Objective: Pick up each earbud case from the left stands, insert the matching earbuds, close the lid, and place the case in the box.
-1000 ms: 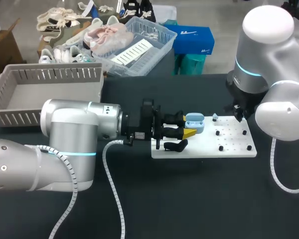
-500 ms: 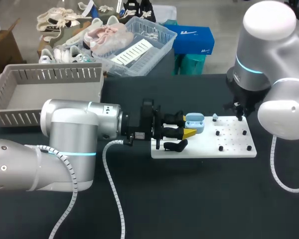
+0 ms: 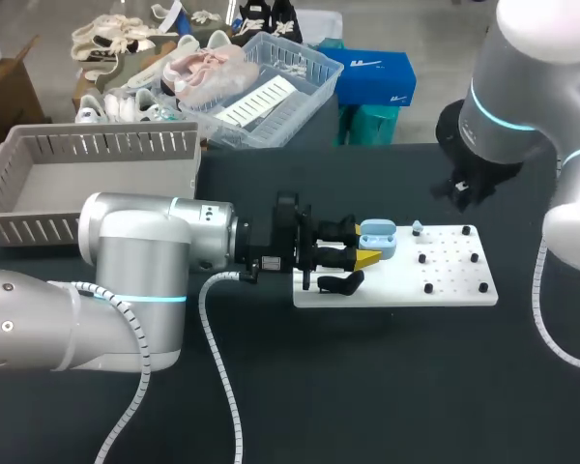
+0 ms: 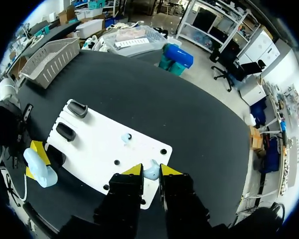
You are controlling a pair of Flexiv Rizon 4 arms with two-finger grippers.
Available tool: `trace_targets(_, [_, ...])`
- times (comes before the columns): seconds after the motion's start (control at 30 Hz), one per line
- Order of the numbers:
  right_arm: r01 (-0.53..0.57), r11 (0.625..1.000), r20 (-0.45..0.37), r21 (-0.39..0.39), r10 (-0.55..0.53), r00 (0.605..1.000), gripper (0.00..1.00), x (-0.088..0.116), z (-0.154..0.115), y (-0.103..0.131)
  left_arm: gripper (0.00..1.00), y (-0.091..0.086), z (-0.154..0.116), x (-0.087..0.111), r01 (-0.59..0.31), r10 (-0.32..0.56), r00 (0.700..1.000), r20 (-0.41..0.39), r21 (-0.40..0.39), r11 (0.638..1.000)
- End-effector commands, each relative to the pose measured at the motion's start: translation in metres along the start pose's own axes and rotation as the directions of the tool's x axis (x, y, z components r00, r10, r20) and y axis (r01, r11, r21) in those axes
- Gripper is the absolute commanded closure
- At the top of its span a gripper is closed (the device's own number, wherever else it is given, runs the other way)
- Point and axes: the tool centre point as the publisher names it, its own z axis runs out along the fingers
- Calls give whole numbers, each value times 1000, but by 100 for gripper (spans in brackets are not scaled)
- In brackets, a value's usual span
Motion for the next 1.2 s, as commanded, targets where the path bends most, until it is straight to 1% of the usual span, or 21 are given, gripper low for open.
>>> trace_targets(0.03, [16, 1000, 126, 5, -16, 992, 100, 21, -54, 13, 100, 0, 0, 1, -1, 1, 1000, 3, -1, 1000])
trace_targets(0.2, [64, 998, 165, -7, -62, 984, 100, 22, -85, 34, 100, 0, 0, 1, -1, 1, 1000, 3, -1, 1000])
trace_targets(0.37, [114, 993, 181, -25, -107, 978, 100, 25, -109, 57, 100, 0, 0, 1, -1, 1, 1000, 3, -1, 1000])
trace_targets(0.47, [152, 987, 168, -43, -143, 975, 100, 29, -120, 70, 100, 0, 0, 1, -1, 1, 1000, 3, -1, 1000])
trace_targets(0.57, [191, 980, 133, -53, -183, 974, 100, 34, -126, 82, 100, 0, 0, 1, -1, 1, 1000, 3, -1, 1000])
trace_targets(0.7, [225, 971, 80, -88, -218, 973, 100, 38, -128, 92, 100, 0, 0, 1, -1, 1, 1000, 3, -1, 1000])
trace_targets(0.77, [242, 964, 54, -112, -237, 970, 100, 41, -125, 98, 100, 0, 0, 1, -1, 1, 1000, 3, -1, 1000])
trace_targets(0.87, [258, 958, 24, -126, -257, 966, 100, 42, -119, 106, 100, 0, 0, 1, -1, 1, 1000, 3, -1, 1000])
trace_targets(1.1, [292, 939, -6, -180, -298, 955, 100, 37, -108, 126, 100, 0, 0, 1, -1, 1, 1000, 3, -1, 1000])
trace_targets(1.2, [308, 932, -5, -190, -315, 949, 100, 34, -106, 133, 100, 0, 0, 1, -1, 1, 1000, 3, -1, 1000])
